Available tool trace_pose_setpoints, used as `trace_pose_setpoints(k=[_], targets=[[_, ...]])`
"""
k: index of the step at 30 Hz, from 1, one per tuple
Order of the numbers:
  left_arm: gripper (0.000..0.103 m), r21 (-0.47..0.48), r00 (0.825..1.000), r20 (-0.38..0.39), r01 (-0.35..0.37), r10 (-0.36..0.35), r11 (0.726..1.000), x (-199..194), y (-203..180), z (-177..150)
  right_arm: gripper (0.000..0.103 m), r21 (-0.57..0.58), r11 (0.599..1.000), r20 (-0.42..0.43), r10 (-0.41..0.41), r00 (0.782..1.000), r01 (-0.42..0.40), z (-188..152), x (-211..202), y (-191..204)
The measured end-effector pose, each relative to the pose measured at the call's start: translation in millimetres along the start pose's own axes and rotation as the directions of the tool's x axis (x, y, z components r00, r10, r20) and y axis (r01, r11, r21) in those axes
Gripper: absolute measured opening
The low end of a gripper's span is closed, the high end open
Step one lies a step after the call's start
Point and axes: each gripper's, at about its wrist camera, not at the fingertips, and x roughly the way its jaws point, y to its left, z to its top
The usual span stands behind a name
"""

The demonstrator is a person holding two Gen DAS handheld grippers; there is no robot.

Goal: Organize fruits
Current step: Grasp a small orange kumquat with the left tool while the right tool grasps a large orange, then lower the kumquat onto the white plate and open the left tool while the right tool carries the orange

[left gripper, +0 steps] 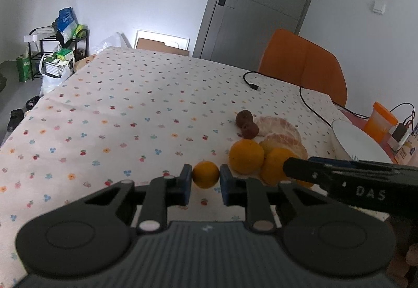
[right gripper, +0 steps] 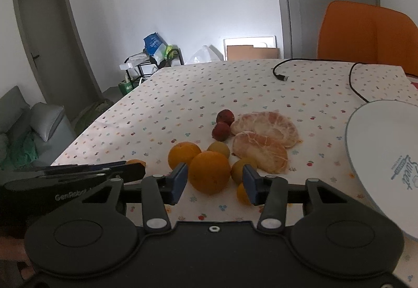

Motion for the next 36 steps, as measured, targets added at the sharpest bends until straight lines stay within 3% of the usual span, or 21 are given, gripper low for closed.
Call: trace_pose_setpoints(k=[7,9,19,28,36], targets=[[0.021,-0.010,1.000,0.017,-0.015,0.015,1.000,-8.9,3.8,0.8,0.047,-0.061,0.998,-0.016,-0.025,1.000,0.024,0.6,12.2,11.4],[0.021,-0.009,1.000,0.019,-0.015,0.015,1.000,-11.3,4.5,1.2,0.036,-0.083,0.996,-0.020,-0.044,0.999,0.042,0.6,13.1,14.9],[0.021,0.005,0.999,0.049,0.000,0.000,1.000,-26.3,-1.0,4.2,0.034,-0.062,0.997,0.027,-0.043,0.999,0.044,3.0,-7.9,13.9],[0.021,0.039,0.996,0.082,0.018,-0.021,0.999,-37.0,-29.2,8.4,0.034,-0.009,0.998,0.086,-0.056,0.995,0.057,4.7,-41.2,-4.0],[0.021,0.088,0.987,0.134,0.075,-0.087,0.993,-49.0,-70.5,15.9,0.034,0.005,0.995,0.133,-0.098,0.986,0.098,3.5,-72.0,-20.2]])
